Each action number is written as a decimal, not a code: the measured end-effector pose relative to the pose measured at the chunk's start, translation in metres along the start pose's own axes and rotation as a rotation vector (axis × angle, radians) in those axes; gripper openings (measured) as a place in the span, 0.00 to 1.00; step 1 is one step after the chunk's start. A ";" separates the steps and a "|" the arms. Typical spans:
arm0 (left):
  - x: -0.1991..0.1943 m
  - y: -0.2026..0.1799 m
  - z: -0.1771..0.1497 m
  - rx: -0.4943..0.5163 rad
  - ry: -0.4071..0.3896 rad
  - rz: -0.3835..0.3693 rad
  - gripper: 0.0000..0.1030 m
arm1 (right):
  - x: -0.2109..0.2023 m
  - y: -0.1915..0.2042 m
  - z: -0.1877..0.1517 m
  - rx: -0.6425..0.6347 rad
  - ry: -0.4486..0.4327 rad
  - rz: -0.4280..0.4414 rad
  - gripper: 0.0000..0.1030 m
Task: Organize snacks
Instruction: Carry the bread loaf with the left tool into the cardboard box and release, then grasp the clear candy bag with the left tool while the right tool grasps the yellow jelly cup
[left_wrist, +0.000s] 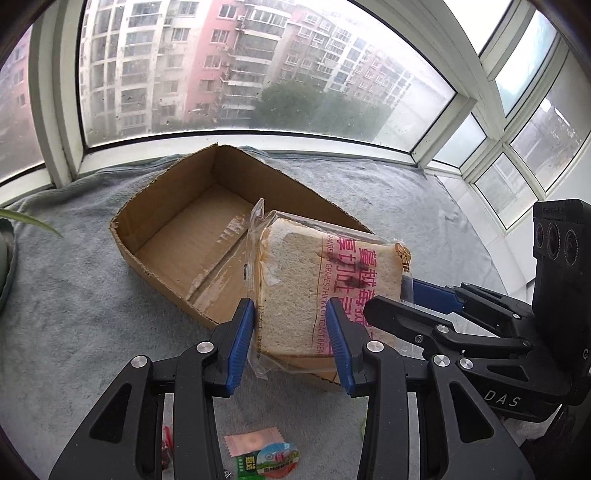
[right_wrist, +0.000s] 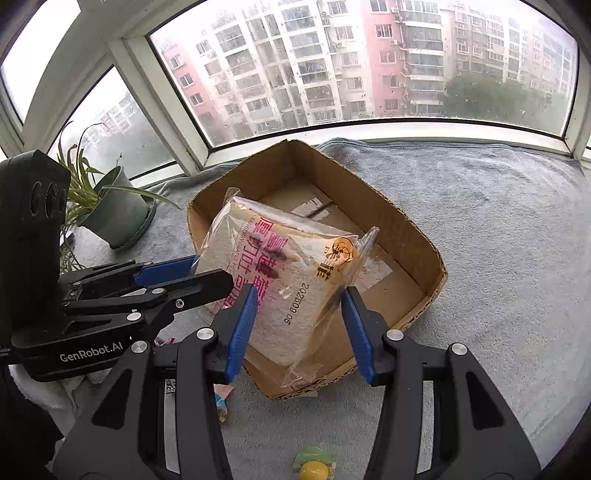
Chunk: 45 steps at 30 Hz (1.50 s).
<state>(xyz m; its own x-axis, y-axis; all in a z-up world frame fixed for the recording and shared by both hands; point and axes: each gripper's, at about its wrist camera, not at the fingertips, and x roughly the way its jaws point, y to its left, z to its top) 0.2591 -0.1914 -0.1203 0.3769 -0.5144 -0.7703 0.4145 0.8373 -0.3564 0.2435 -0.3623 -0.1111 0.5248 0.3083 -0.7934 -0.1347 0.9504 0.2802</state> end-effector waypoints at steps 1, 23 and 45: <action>0.002 0.000 0.001 -0.001 0.003 0.000 0.36 | 0.002 -0.001 0.001 0.002 0.002 -0.001 0.49; -0.024 0.004 0.000 -0.019 -0.032 0.024 0.35 | -0.023 0.016 -0.008 -0.065 -0.039 -0.086 0.60; -0.193 0.098 -0.105 -0.096 -0.223 0.290 0.56 | -0.085 0.038 -0.089 -0.125 -0.094 -0.165 1.00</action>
<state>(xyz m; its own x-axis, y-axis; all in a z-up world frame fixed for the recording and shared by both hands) 0.1404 0.0088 -0.0621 0.6425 -0.2723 -0.7163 0.1883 0.9622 -0.1969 0.1187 -0.3488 -0.0815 0.6236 0.1483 -0.7676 -0.1401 0.9871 0.0770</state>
